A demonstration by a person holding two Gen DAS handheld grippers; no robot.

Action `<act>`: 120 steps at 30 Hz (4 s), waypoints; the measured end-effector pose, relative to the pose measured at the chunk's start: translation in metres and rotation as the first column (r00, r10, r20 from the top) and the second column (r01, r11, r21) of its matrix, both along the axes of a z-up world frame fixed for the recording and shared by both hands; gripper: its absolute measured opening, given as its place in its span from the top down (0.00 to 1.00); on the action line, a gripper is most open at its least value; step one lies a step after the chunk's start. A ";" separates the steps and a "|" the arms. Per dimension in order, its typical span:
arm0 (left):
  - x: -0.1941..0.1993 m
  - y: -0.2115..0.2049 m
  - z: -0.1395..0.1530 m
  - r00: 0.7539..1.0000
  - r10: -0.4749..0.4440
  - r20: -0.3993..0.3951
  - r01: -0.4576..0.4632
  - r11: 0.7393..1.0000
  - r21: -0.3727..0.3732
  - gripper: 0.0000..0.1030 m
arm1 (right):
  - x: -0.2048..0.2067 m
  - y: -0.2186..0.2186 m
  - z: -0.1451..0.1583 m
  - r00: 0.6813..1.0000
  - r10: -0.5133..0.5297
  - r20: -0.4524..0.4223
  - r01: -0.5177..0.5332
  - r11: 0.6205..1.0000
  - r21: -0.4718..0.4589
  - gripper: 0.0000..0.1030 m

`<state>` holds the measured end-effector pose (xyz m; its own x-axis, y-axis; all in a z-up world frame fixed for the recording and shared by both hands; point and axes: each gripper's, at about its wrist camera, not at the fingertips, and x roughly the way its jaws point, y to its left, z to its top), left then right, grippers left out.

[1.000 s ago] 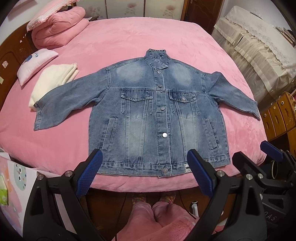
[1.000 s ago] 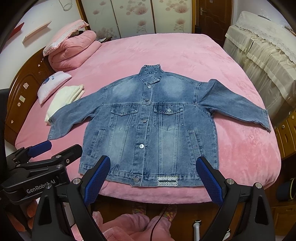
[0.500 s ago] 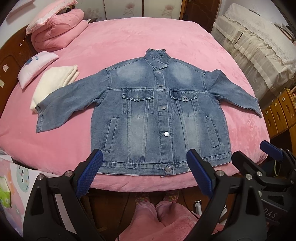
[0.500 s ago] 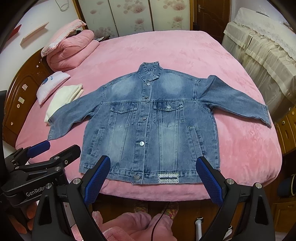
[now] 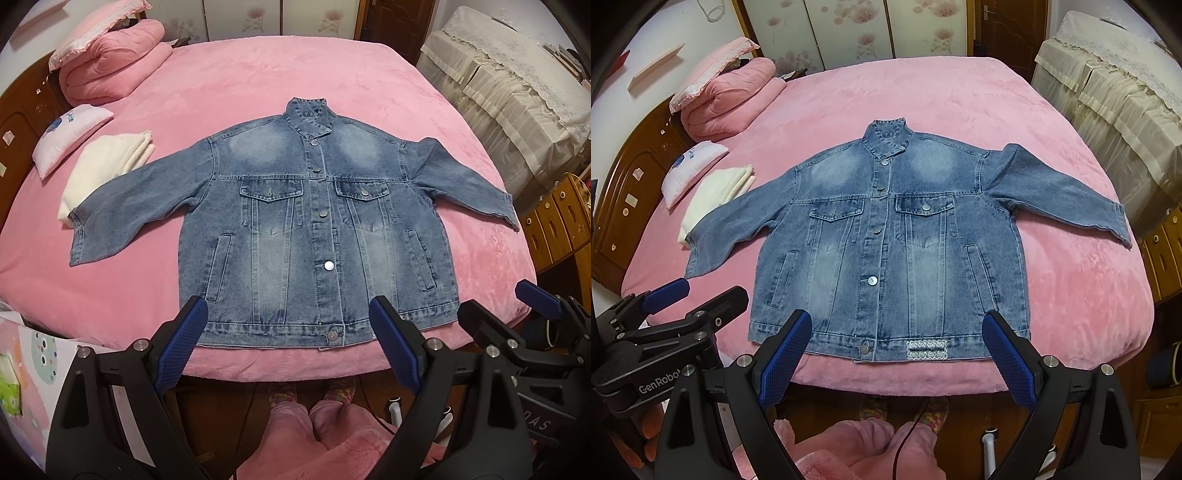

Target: Fold large clothes

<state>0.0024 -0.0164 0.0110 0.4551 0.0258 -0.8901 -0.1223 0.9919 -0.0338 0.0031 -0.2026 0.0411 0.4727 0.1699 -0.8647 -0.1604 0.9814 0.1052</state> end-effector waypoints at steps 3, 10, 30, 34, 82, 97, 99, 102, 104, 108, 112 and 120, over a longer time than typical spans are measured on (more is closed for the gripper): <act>-0.001 -0.002 0.000 1.000 -0.003 0.004 0.003 1.000 0.002 0.15 | -0.001 -0.001 0.000 1.000 -0.001 0.001 0.001 1.000 0.000 0.08; -0.003 -0.005 0.003 1.000 -0.002 0.008 0.002 1.000 0.007 0.15 | -0.001 -0.003 0.000 1.000 0.000 0.000 0.000 1.000 0.004 0.08; -0.039 -0.002 -0.026 0.987 0.157 -0.036 -0.160 0.980 -0.120 0.15 | -0.020 -0.004 -0.014 0.986 0.168 0.005 -0.168 0.984 0.053 0.12; -0.055 0.005 -0.049 0.977 0.203 -0.065 -0.210 0.966 -0.151 0.15 | -0.033 0.007 -0.021 0.960 0.274 0.061 -0.278 0.959 0.063 0.12; 0.007 0.617 -0.323 0.256 0.954 -0.153 -0.909 0.185 -0.373 0.63 | 0.216 0.338 -0.214 0.874 -0.164 -0.457 0.202 0.979 0.037 0.12; 0.039 0.571 -0.198 0.499 0.859 0.113 -0.663 0.463 -0.588 0.90 | 0.227 0.350 -0.219 0.900 -0.058 -0.432 0.112 0.988 0.102 0.12; 0.051 0.544 -0.174 0.540 0.825 0.168 -0.590 0.513 -0.624 0.90 | 0.227 0.339 -0.218 0.901 -0.061 -0.430 0.132 0.982 0.138 0.12; 0.066 0.499 -0.133 0.593 0.767 0.246 -0.503 0.591 -0.631 0.90 | 0.229 0.318 -0.214 0.909 -0.052 -0.414 0.142 0.972 0.190 0.12; 0.081 0.471 -0.112 0.618 0.735 0.280 -0.457 0.626 -0.632 0.90 | 0.231 0.303 -0.208 0.920 -0.039 -0.389 0.134 0.966 0.220 0.12; 0.125 0.392 -0.080 0.681 0.649 0.338 -0.335 0.687 -0.645 0.90 | 0.244 0.266 -0.191 0.949 -0.006 -0.316 0.100 0.954 0.282 0.12; 0.177 0.311 -0.067 0.755 0.564 0.336 -0.268 0.732 -0.627 0.90 | 0.261 0.220 -0.172 0.973 0.006 -0.232 0.072 0.944 0.323 0.12; 0.265 0.146 -0.138 0.894 0.385 0.228 -0.231 0.835 -0.500 0.90 | 0.287 0.116 -0.184 0.990 -0.011 -0.141 0.053 0.953 0.299 0.12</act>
<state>0.2670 0.1300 -0.1270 0.7420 -0.1542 -0.6525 -0.3260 0.7674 -0.5521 0.2905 -0.0867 -0.1434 0.3634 0.4191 -0.8321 -0.0930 0.9050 0.4151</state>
